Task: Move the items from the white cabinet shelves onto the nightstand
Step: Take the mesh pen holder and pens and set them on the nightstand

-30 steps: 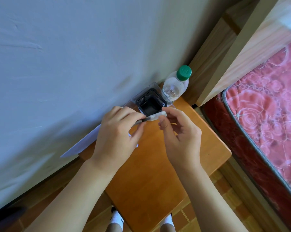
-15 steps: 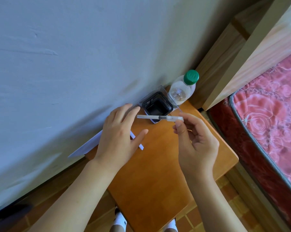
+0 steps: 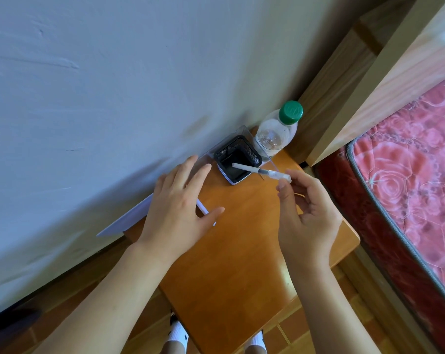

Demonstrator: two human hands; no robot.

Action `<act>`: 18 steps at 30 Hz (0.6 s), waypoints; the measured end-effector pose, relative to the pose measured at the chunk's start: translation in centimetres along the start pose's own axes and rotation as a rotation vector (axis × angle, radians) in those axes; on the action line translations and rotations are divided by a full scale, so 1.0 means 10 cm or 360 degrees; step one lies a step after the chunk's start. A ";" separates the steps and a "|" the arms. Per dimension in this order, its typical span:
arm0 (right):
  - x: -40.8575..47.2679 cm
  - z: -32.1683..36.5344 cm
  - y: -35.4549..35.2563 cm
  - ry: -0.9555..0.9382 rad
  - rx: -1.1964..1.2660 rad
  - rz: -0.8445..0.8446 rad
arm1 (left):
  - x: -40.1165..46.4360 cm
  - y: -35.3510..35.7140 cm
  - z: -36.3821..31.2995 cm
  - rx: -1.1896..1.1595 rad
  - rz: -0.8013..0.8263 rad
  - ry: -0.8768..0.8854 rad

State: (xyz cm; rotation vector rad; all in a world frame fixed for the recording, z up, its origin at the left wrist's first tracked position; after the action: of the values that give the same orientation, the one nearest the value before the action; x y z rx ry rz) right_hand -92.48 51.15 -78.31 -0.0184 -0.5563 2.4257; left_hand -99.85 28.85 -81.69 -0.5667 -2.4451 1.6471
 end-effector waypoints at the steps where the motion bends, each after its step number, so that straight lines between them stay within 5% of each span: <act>1: 0.00 0.01 0.02 -0.0021 -0.0032 0.0007 | 0.00 0.00 0.00 -0.0002 -0.0001 -0.0001; 18: 0.14 -0.13 0.51 -0.0045 -0.0294 0.0168 | 0.01 0.01 -0.01 0.0037 -0.0026 -0.0018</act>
State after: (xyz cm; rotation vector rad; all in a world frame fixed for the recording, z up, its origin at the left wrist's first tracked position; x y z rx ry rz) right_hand -96.38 48.86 -81.30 -0.0934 -0.8092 2.4715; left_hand -99.85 29.01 -81.72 -0.5345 -2.4282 1.6750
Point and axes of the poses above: each hand's wrist, its own x-axis towards the middle knuckle, its own y-axis out of the palm, z = x × y, the point moved 8 cm from there along x, towards the middle knuckle, and after that the axes turned 2 degrees about -z, right-handed, at the moved point
